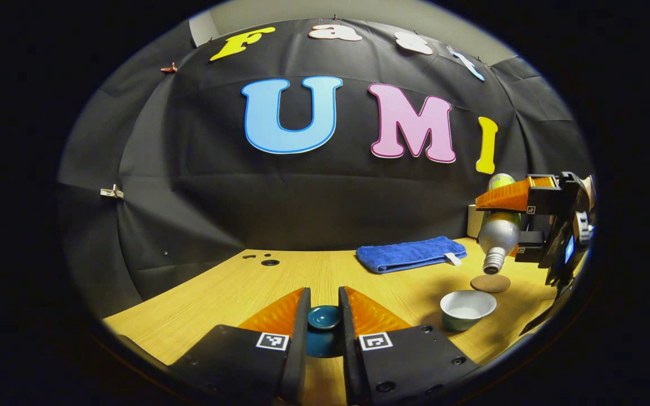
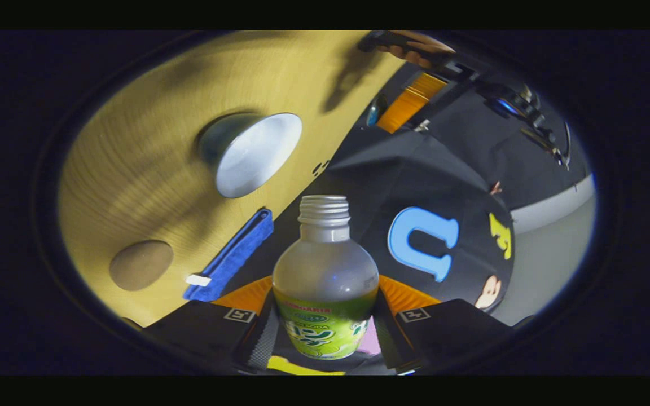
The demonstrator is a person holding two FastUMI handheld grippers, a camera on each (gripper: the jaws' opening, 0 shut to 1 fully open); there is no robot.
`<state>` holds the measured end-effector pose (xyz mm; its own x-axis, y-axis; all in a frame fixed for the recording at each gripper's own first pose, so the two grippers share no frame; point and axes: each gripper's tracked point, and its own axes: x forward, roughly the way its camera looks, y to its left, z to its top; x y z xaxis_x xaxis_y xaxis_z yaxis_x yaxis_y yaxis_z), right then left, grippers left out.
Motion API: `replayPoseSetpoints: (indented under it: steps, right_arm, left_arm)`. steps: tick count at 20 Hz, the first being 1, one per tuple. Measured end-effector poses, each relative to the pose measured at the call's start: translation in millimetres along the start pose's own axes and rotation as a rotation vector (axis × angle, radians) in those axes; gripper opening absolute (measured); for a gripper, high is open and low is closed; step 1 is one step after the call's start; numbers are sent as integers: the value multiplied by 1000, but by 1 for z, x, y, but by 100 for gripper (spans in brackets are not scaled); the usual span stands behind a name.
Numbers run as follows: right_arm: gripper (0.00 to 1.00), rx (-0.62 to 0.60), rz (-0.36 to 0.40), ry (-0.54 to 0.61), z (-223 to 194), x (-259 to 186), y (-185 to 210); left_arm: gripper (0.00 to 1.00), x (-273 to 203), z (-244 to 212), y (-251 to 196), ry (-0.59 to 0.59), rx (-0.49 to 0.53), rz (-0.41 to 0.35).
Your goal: Open the teacup lid with one hand, grasp the water bottle and pour water into the teacup with the other hand; after pouring, place the water bottle on the coaster and then close the teacup lid.
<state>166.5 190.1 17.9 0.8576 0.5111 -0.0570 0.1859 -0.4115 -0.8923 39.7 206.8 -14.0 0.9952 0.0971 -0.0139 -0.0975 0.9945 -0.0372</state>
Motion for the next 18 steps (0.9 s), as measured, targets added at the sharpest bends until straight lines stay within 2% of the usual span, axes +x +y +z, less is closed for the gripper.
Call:
replayPoseSetpoints:
  steps: [2,5,7,11,14,18]
  right_arm:
    - [76,196,34,61,-9,-6,4]
    - [77,727,114,115,2,-19,21]
    - [77,966,106,155,1,-29,18]
    - [77,1268,33,209,-17,-48,7]
    - [77,1462,-56,237,-43,-56,-4]
    - [77,1779,-161,208,-68,-61,-8]
  left_arm:
    - [31,0,1,0,0,0,0]
    - [31,-1,1,0,-1,1,0]
    - [31,0,1,0,-1,1,0]
    - [33,0,1,0,-1,1,0]
    - [33,0,1,1,-1,1,0]
    - [31,0,1,1,-2,2,3]
